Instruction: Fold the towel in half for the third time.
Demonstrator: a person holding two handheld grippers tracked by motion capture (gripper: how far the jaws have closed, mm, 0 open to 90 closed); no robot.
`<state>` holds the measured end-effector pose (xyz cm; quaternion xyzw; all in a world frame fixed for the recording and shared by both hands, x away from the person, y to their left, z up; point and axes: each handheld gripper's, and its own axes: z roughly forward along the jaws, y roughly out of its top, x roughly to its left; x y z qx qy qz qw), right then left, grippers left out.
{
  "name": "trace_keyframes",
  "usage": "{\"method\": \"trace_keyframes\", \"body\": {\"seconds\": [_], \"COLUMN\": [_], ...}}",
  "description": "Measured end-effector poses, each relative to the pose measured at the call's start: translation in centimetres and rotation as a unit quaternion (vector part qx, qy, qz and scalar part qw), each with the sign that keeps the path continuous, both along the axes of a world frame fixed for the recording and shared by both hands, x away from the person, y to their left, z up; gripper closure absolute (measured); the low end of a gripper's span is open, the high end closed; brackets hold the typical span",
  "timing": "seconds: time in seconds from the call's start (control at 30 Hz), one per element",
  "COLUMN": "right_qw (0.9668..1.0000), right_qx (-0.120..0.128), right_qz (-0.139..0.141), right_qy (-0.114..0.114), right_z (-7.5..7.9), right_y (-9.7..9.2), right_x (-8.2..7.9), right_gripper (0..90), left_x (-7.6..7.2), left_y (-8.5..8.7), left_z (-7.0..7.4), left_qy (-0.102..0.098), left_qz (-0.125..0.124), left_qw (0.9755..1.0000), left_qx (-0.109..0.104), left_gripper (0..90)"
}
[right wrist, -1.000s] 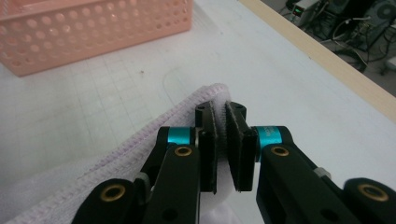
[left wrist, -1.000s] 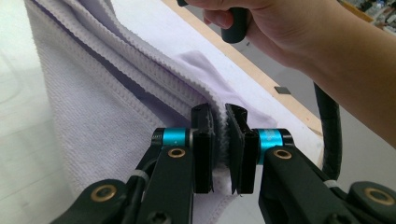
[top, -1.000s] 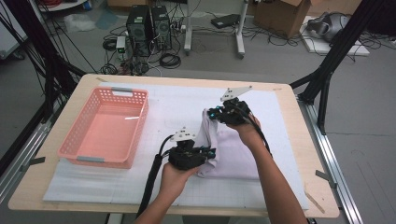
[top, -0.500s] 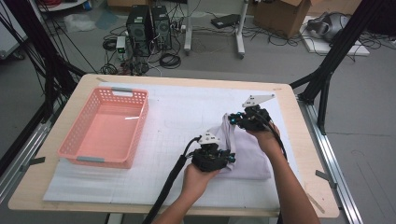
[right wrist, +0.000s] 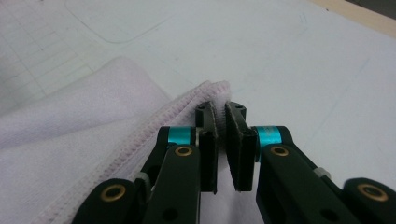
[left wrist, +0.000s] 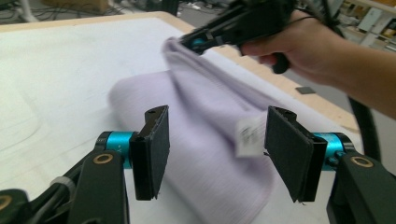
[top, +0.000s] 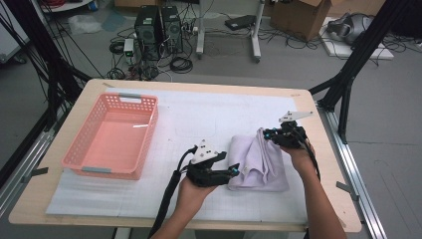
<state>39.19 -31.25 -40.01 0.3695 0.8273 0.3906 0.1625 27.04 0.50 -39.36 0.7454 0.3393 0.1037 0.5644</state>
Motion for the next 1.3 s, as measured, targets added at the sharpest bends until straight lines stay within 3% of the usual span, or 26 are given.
{"method": "trace_keyframes", "body": {"seconds": [0.1, 0.17, 0.23, 0.33, 0.47, 0.53, 0.8, 0.9, 1.0, 1.1, 1.17, 1.3], "right_qw": [1.0, 0.9999, 0.9987, 0.9959, 0.995, 0.9948, 0.9952, 0.9942, 0.9948, 0.9925, 0.9936, 0.9953], "right_qx": [0.0, 0.004, 0.014, 0.026, 0.031, 0.03, 0.038, 0.058, 0.063, 0.081, 0.069, 0.06], "right_qz": [-0.005, -0.016, -0.048, -0.085, -0.094, -0.097, -0.089, -0.084, -0.065, -0.061, -0.052, -0.058], "right_qy": [0.003, 0.001, -0.002, -0.01, -0.015, -0.006, 0.018, 0.034, 0.047, 0.068, 0.072, 0.05], "right_z": [-0.1, 0.2, 0.7, 1.6, 1.8, 1.4, -1.6, -2.5, -3.3, -3.9, -4.1, -3.2], "right_y": [-0.6, -0.7, -1.0, -1.7, -2.5, -2.9, -3.3, -3.2, -2.9, -2.8, -2.5, -2.6], "right_x": [-0.3, -0.5, -0.9, -1.9, -3.8, -5.0, -10.6, -11.8, -12.3, -12.3, -12.4, -12.9], "right_gripper": [83.0, 75.5, 62.2, 55.0, 51.0, 49.5, 53.2, 58.3, 66.5, 71.6, 81.6, 83.9], "left_x": [0.1, 0.1, 0.0, -0.2, -0.8, -1.1, -2.0, -2.3, -2.2, -2.1, -2.1, -2.0], "left_y": [1.4, 2.4, 3.3, 4.8, 6.6, 7.1, 7.9, 7.9, 7.9, 7.9, 8.0, 8.5], "left_z": [-0.8, -1.5, -1.9, -2.6, -3.2, -3.4, -3.8, -4.0, -4.1, -4.0, -4.1, -4.2], "left_qy": [0.007, 0.012, 0.013, 0.017, 0.015, 0.012, 0.006, 0.003, 0.002, 0.001, 0.0, 0.001], "left_qz": [0.01, 0.018, 0.024, 0.033, 0.04, 0.043, 0.036, 0.033, 0.034, 0.038, 0.039, 0.046], "left_qw": [0.9999, 0.9998, 0.9996, 0.9993, 0.9991, 0.999, 0.9993, 0.9994, 0.9994, 0.9993, 0.9992, 0.9989], "left_qx": [0.0, -0.004, 0.0, 0.0, 0.002, -0.002, 0.003, 0.004, 0.005, -0.001, -0.001, -0.003], "left_gripper": [40.6, 40.2, 40.0, 39.5, 38.9, 38.8, 38.4, 38.4, 38.4, 38.4, 38.4, 38.3]}}
